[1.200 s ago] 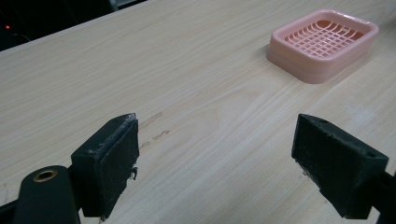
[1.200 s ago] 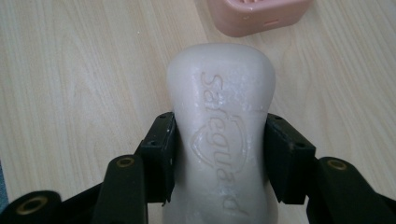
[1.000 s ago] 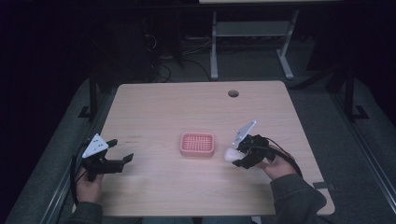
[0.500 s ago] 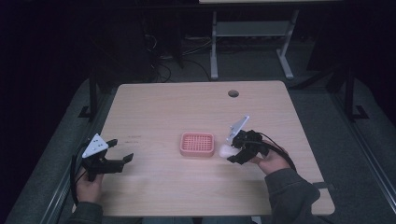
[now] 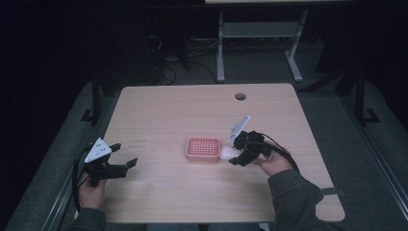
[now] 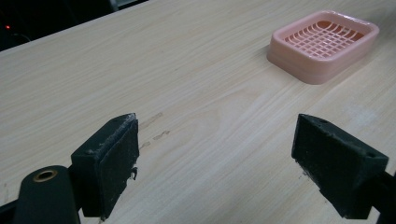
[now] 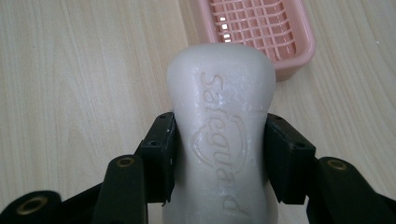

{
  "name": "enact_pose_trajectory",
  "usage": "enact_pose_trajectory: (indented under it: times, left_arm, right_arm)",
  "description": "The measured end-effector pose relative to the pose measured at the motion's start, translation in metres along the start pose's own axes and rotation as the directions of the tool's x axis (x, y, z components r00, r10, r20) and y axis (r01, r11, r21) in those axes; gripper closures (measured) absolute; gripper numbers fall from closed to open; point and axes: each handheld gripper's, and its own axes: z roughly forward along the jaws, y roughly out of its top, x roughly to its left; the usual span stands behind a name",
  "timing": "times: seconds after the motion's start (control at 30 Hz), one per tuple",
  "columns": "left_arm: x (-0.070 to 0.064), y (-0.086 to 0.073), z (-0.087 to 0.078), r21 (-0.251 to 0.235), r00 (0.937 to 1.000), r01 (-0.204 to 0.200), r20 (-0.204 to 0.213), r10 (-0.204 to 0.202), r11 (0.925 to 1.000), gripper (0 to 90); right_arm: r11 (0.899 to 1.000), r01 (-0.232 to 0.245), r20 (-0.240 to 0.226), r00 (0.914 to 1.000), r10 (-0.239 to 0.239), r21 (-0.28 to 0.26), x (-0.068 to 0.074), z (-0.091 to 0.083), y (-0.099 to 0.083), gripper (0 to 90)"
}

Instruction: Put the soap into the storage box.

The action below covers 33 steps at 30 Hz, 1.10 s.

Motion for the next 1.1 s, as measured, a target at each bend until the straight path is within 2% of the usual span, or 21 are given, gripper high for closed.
enact_pose_trajectory:
  times: [1.1]
  left_arm:
    - [0.000, 0.000, -0.001, -0.006, 1.0000, 0.000, -0.001, 0.000, 1.0000, 14.5]
  right_arm:
    - [0.998, 0.055, -0.016, 0.9984, -0.055, 0.015, -0.007, 0.011, 0.035, 48.4]
